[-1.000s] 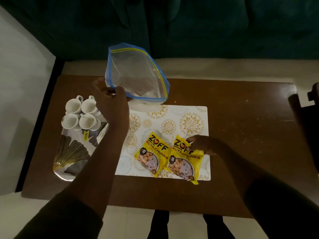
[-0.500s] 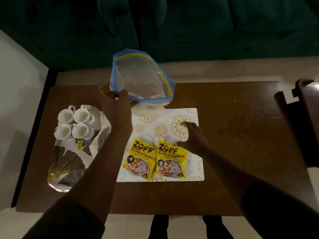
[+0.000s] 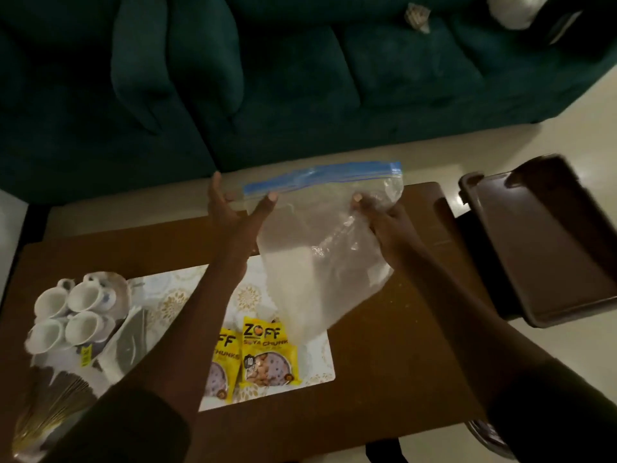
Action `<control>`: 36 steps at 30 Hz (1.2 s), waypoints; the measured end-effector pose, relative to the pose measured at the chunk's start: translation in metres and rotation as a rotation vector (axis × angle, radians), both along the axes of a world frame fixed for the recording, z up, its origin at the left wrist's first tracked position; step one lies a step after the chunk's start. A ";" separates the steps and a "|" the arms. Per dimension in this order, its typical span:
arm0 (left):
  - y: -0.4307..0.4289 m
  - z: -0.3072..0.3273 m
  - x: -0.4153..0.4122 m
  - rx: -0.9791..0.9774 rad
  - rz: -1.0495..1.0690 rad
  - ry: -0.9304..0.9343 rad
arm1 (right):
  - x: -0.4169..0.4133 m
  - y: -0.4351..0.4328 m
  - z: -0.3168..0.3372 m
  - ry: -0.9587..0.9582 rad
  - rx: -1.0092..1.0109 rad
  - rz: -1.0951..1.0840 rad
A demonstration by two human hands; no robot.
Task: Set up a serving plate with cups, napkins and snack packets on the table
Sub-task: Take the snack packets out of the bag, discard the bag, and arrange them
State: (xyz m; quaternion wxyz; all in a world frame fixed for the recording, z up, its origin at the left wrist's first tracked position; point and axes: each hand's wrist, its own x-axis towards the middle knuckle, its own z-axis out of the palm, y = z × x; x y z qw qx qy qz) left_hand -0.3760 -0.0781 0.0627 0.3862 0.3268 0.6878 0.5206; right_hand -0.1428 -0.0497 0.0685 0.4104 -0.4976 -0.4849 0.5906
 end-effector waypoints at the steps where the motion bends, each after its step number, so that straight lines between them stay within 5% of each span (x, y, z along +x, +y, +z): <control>1: 0.000 -0.007 0.003 -0.062 -0.094 -0.031 | 0.013 0.000 0.000 0.033 -0.049 -0.049; 6: -0.019 -0.034 0.050 -0.422 -0.519 -0.341 | 0.071 -0.007 -0.010 0.171 -0.188 -0.189; 10: -0.020 -0.052 0.091 -0.306 -0.454 -0.542 | 0.101 -0.019 -0.021 0.298 -0.315 0.102; 13: -0.011 -0.058 0.106 -0.223 -0.312 -0.415 | 0.123 -0.029 -0.038 0.324 -0.435 0.197; 16: -0.006 -0.063 0.103 -0.134 -0.259 -0.261 | 0.141 -0.035 -0.052 0.037 -0.351 -0.123; 19: -0.005 -0.062 0.098 -0.106 -0.473 -0.136 | 0.153 -0.039 -0.065 -0.124 -0.214 -0.346; 22: -0.005 -0.058 0.102 -0.241 -0.688 -0.026 | 0.152 -0.048 -0.066 -0.145 -0.142 -0.146; 26: -0.005 -0.044 0.122 -0.366 -0.780 -0.289 | 0.142 -0.055 -0.068 -0.555 -0.066 0.260; 29: 0.001 -0.038 0.136 -0.342 -0.728 -0.284 | 0.132 -0.064 -0.075 -0.694 -0.132 0.510; 33: 0.007 -0.045 0.137 -0.369 -0.691 0.214 | 0.144 -0.070 -0.085 -0.664 -0.208 0.346; 36: 0.004 -0.047 0.142 -0.505 -0.825 0.370 | 0.160 -0.074 -0.087 -0.297 -0.420 0.135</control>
